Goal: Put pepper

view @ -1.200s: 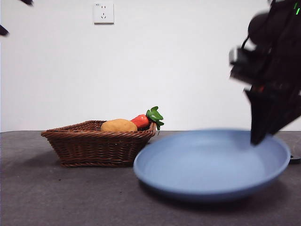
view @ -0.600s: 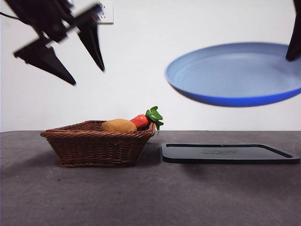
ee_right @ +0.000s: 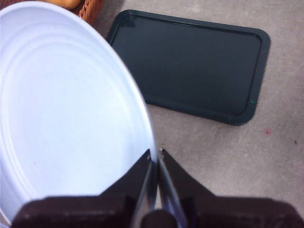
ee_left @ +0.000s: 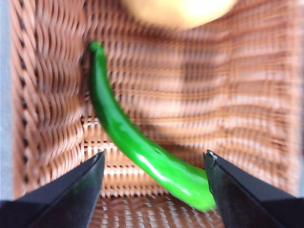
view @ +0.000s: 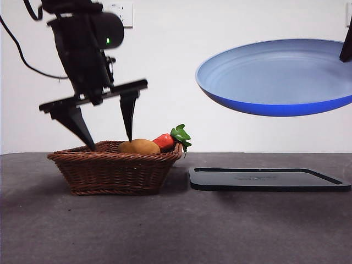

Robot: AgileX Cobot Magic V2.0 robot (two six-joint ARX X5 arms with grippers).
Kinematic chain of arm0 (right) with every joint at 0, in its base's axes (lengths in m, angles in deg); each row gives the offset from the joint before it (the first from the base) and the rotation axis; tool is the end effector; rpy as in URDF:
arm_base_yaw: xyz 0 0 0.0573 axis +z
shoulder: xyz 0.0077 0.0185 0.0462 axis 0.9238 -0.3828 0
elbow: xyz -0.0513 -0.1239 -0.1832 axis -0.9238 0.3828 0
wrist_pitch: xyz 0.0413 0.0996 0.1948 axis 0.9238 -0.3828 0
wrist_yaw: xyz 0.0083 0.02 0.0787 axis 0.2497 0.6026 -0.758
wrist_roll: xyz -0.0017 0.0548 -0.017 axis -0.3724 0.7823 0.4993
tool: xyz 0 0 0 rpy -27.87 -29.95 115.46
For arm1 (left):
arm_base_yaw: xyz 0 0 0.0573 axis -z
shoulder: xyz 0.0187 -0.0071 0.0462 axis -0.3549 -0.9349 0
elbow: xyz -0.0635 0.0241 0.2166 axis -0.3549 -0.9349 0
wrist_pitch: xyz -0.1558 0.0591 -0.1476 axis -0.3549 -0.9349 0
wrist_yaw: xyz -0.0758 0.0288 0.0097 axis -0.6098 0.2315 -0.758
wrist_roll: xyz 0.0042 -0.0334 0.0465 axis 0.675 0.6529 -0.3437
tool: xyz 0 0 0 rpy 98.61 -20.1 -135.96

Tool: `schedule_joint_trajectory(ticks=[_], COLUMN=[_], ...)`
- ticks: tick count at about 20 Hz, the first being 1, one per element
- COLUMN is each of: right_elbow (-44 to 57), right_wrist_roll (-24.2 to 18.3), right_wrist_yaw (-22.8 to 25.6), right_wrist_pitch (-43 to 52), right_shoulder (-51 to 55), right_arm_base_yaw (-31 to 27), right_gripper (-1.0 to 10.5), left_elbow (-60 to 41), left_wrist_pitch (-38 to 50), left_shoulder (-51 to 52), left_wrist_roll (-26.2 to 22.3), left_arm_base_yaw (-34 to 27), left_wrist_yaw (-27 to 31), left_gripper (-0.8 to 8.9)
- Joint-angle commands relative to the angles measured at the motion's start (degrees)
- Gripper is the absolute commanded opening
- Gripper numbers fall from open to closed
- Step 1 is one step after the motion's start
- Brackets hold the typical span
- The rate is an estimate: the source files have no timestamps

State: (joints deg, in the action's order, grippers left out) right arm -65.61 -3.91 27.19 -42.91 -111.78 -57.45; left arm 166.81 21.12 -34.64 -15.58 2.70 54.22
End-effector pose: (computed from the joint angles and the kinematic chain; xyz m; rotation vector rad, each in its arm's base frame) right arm 0.1785 0.0394 0.2770 -0.0244 0.8398 0.3964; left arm 0.3181 -0.1410 0.2011 -0.2478 1.2402 -0.1094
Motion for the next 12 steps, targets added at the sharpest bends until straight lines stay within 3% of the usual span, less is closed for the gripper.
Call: schedule_joint_trajectory(ticks=[1,12], right_elbow=[-0.72,-0.72], right_wrist_roll=[0.15,-0.09], right_wrist_yaw=[-0.33,-0.66], right_wrist_pitch=[0.72,0.87], right_shoulder=[-0.13,-0.13], right_arm_base_yaw=[0.09,0.09], right_gripper=[0.1,0.1], left_elbow=[1.11,1.11], left_wrist_pitch=[0.79,3.56], left_shoulder=[-2.60,-7.06], left_wrist_roll=[1.55,3.43], left_arm_base_yaw=[0.81,1.22], left_wrist_yaw=[0.02,1.05], left_gripper=[3.62,3.57])
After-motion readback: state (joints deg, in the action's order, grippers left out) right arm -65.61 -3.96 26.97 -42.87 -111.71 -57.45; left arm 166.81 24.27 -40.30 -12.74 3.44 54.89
